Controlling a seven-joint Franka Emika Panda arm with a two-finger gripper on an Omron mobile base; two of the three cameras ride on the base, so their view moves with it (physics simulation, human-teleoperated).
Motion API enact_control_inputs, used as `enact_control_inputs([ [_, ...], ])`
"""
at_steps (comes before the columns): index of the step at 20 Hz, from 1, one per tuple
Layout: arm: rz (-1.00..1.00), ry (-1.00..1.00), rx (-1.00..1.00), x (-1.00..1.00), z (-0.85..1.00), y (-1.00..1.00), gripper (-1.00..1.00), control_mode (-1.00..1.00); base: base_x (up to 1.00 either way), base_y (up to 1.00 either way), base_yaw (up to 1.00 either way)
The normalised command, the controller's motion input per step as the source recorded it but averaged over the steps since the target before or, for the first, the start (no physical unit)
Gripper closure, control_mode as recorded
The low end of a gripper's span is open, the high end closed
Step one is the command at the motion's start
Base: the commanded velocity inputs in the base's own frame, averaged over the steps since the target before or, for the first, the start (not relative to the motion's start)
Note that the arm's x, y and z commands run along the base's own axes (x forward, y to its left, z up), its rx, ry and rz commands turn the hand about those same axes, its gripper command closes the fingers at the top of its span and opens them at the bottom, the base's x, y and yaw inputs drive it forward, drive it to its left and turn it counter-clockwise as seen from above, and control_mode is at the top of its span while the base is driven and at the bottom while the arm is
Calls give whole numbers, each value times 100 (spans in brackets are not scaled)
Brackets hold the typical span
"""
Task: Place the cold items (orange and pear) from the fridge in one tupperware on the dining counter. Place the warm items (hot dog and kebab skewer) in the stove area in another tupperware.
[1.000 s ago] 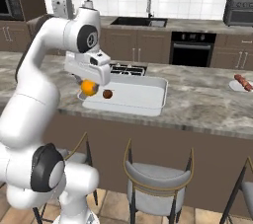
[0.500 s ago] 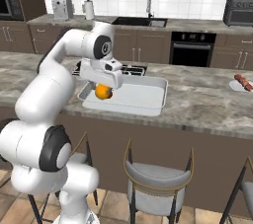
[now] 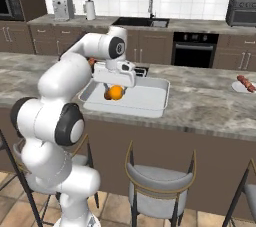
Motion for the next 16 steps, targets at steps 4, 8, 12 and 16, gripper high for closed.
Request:
enact_control_inputs([
  [4, 20, 10, 0, 61, -31, -25, 100, -100, 0, 0, 0],
  [8, 20, 8, 1, 59, -34, -23, 100, -100, 0, 0, 0],
  [12, 18, 6, 0, 52, -35, -20, 100, -100, 0, 0, 0],
  [16, 12, 3, 0, 47, -36, -14, 100, -100, 0, 0, 0],
])
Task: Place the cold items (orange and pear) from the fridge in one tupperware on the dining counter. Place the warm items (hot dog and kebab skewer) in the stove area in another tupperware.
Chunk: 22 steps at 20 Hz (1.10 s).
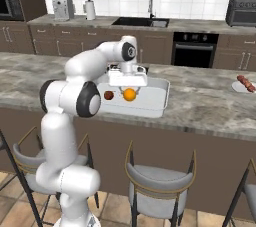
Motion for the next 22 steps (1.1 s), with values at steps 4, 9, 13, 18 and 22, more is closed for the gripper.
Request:
enact_control_inputs([
  [4, 13, 0, 0, 44, -38, -11, 100, -100, 0, 0, 0],
  [9, 14, 0, 0, 37, -37, -9, 100, -100, 0, 0, 0],
  [13, 15, -5, 9, 17, -31, -2, 100, -100, 0, 0, 0],
  [18, 19, -27, 10, 1, -33, 0, 100, -100, 0, 0, 0],
  [22, 14, -23, 6, 0, -34, 0, -100, -100, 0, 0, 0],
])
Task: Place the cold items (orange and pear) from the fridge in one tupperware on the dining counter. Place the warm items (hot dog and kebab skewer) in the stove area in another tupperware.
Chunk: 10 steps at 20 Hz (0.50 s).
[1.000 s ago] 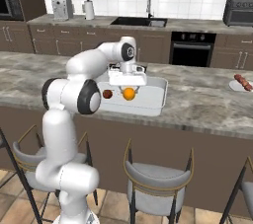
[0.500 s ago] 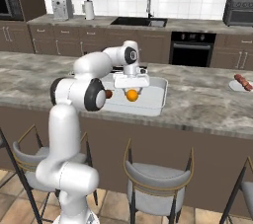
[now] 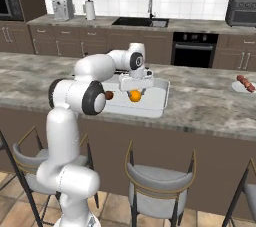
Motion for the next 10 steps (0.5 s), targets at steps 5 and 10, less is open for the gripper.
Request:
enact_control_inputs([
  [5, 2, -4, 4, -6, -16, 3, -100, -100, 0, 0, 0],
  [10, 0, 0, 0, -19, 2, 20, -100, -100, 0, 0, 0],
])
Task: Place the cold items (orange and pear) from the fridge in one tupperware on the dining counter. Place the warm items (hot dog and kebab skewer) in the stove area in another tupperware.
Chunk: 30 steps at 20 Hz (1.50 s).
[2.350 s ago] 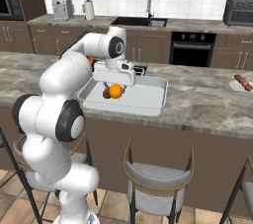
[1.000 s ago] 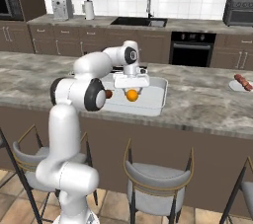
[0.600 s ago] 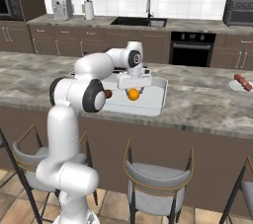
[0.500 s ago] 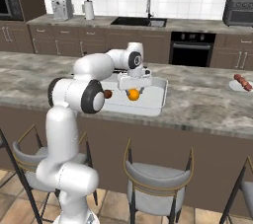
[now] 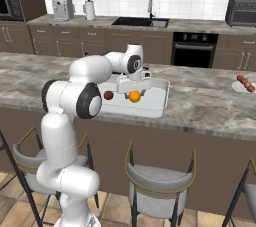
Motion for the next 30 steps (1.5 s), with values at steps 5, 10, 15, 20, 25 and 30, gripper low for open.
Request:
enact_control_inputs([
  [5, -3, -14, 0, -25, 25, 17, -100, -100, 0, 0, 0],
  [10, -15, -36, -4, -40, 31, 9, -100, -100, 0, 0, 0],
  [15, -23, -31, -5, -54, 30, 14, -100, -100, 0, 0, 0],
  [20, -14, -11, -3, -52, 35, 19, -100, -100, 0, 0, 0],
  [25, -8, -2, -2, -43, 35, 19, -100, -100, 0, 0, 0],
  [30, -3, 0, 0, -35, 37, 13, -100, -100, 0, 0, 0],
])
